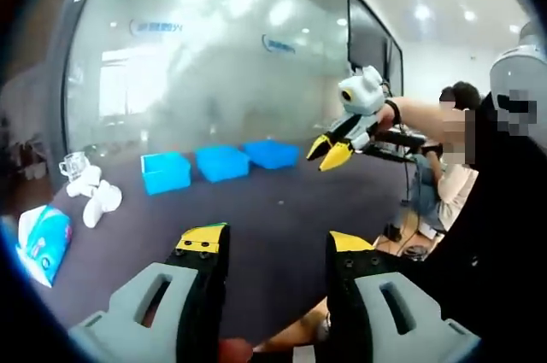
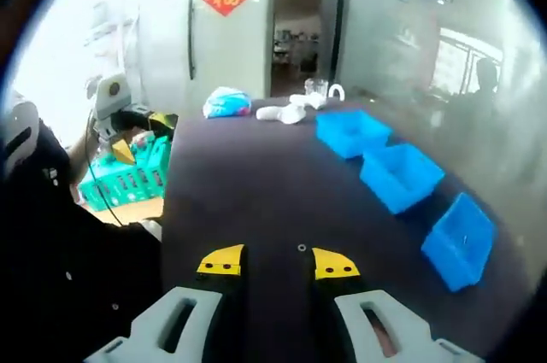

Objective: Sort the screws, nuts, and washers into the corresponding bins

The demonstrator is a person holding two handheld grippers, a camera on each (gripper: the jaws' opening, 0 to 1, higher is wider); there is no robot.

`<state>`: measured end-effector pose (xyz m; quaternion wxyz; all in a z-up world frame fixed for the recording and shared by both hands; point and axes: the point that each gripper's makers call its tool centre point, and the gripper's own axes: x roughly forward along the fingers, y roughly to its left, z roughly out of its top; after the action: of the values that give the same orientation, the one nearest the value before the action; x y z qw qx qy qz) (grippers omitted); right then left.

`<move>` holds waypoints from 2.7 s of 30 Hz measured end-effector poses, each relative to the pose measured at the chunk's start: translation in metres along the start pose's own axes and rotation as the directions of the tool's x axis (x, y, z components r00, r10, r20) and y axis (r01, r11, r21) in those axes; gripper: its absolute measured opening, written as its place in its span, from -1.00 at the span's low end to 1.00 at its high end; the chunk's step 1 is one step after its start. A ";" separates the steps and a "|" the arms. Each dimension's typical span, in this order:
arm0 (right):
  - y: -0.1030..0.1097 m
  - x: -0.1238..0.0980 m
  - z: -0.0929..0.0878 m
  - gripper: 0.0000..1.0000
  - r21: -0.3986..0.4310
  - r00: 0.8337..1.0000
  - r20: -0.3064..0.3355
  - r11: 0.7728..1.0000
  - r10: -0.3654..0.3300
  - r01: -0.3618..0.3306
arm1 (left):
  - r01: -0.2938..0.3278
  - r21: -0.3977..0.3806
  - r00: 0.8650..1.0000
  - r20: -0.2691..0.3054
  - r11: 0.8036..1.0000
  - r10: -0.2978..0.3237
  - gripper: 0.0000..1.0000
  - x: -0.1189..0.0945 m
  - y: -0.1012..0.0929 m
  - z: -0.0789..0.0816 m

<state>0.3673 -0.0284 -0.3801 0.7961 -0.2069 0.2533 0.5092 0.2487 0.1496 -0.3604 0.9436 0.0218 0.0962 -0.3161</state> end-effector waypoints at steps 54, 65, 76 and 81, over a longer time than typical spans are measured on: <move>-0.014 0.088 -0.047 -0.94 -0.086 0.923 -0.374 0.988 0.088 -0.129 | -0.026 -0.035 1.000 -0.005 0.999 0.026 -0.14 -0.006 0.009 -0.013; -0.006 0.082 -0.045 -0.97 -0.102 0.931 -0.355 0.987 0.081 -0.125 | -0.036 -0.028 0.999 0.006 0.999 0.036 -0.14 -0.007 0.012 -0.008; -0.010 0.049 -0.020 -0.97 0.019 0.991 -0.135 1.000 0.008 -0.005 | -0.068 -0.023 0.997 0.038 0.997 0.069 -0.14 -0.010 0.018 0.002; -0.019 0.028 0.001 -0.97 0.093 0.995 0.045 0.992 -0.093 0.088 | -0.079 -0.019 0.995 0.057 0.997 0.080 -0.14 -0.009 0.020 0.010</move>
<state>0.3944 -0.0157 -0.3952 0.8330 -0.1689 0.2469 0.4654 0.2552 0.1701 -0.3493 0.9579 0.0085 0.0705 -0.2780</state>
